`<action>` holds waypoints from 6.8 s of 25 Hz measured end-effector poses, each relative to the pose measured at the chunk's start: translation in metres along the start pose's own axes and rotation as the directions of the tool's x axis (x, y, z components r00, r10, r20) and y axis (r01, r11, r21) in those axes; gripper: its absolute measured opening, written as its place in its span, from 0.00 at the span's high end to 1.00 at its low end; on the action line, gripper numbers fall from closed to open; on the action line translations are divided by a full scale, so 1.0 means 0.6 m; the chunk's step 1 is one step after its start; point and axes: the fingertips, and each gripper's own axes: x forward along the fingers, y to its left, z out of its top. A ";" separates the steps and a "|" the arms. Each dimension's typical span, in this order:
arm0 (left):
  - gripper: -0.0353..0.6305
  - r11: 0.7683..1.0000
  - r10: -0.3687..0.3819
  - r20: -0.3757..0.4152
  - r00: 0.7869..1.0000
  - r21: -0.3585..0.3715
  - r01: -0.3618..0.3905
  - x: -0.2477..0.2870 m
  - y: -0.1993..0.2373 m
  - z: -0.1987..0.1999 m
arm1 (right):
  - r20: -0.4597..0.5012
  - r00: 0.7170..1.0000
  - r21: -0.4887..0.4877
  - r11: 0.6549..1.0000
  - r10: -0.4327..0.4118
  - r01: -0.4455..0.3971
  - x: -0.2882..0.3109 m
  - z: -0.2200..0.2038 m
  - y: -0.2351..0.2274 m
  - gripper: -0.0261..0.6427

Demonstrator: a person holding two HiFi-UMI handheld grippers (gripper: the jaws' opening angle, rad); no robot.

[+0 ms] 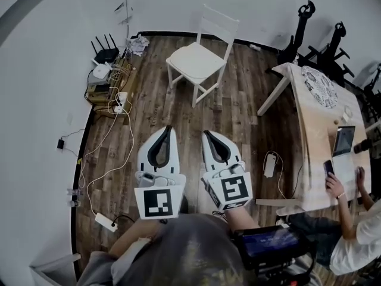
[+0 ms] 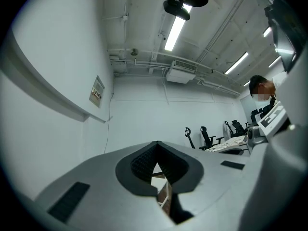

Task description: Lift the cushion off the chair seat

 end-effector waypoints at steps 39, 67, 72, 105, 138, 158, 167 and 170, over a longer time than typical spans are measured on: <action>0.94 0.999 0.036 -0.102 0.994 -0.011 -0.037 0.497 0.124 -0.119 | -0.041 0.998 0.000 0.999 0.050 -0.050 0.456 -0.039 -0.279 0.95; 0.94 0.943 -0.323 -0.110 0.940 -0.120 0.310 0.853 0.474 -0.218 | -0.127 0.909 0.007 0.916 -0.396 0.400 0.874 -0.027 -0.335 0.95; 0.94 0.932 -0.357 -0.115 0.927 -0.110 0.345 0.887 0.469 -0.231 | -0.151 0.890 0.027 0.898 -0.430 0.439 0.882 -0.049 -0.356 0.95; 0.94 0.808 -0.580 -0.222 0.784 -0.035 0.588 1.234 0.355 -0.370 | -0.253 0.814 0.156 0.808 -0.524 0.568 1.073 -0.171 -0.612 0.95; 0.94 0.708 -0.697 -0.342 0.630 -0.189 0.681 1.244 0.350 -0.812 | -0.513 0.669 0.222 0.669 -0.538 0.709 1.126 -0.648 -0.540 0.95; 0.94 0.698 -0.700 -0.382 0.604 -0.184 0.692 1.245 0.324 -0.905 | -0.692 0.616 0.241 0.685 -0.375 0.688 1.125 -0.871 -0.525 0.95; 0.94 0.696 -0.701 -0.411 0.583 -0.216 0.685 1.217 0.337 -0.898 | -0.723 0.586 0.237 0.665 -0.367 0.709 1.097 -0.875 -0.490 0.95; 0.94 0.698 -0.700 -0.411 0.584 -0.218 0.683 1.218 0.341 -0.895 | -0.727 0.578 0.239 0.652 -0.371 0.719 1.087 -0.875 -0.478 0.95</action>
